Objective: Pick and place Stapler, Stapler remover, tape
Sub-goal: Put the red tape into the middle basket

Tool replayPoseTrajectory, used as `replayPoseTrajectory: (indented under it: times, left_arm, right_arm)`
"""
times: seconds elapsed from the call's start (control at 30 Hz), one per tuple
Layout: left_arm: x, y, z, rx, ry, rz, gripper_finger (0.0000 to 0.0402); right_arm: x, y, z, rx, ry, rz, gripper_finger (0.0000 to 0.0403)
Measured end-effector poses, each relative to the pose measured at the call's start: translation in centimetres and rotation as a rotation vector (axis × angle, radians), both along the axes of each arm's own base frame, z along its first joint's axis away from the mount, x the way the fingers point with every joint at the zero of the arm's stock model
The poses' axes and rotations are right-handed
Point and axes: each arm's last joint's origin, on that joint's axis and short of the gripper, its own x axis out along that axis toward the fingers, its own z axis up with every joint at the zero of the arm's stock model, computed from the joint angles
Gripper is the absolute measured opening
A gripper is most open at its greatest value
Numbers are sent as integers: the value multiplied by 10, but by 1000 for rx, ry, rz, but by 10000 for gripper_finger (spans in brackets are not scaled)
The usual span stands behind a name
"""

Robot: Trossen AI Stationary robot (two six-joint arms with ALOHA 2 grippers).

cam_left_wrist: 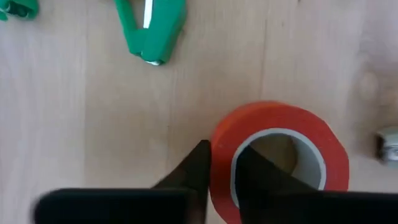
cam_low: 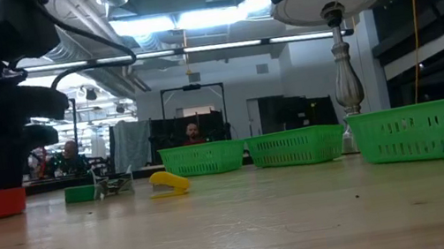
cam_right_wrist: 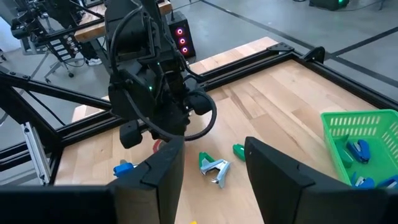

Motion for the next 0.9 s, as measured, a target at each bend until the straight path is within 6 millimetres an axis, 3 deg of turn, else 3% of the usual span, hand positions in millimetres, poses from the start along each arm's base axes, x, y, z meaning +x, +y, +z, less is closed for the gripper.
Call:
replayPoseTrajectory:
  times: [0.03,0.33,0.57,0.9]
  left_arm:
    - [0,0,1,-7,-8,10,32]
    - [-5,6,31,34,-254,161,32]
    - [-7,14,69,129,-643,329,32]
    - [11,31,128,199,-1214,391,32]
  right_arm:
    - [0,0,0,0,0,0,172]
    - [1,-2,0,125,-10,34,172]
    - [5,-17,0,218,-13,75,172]
    - [11,-32,16,128,-165,148,172]
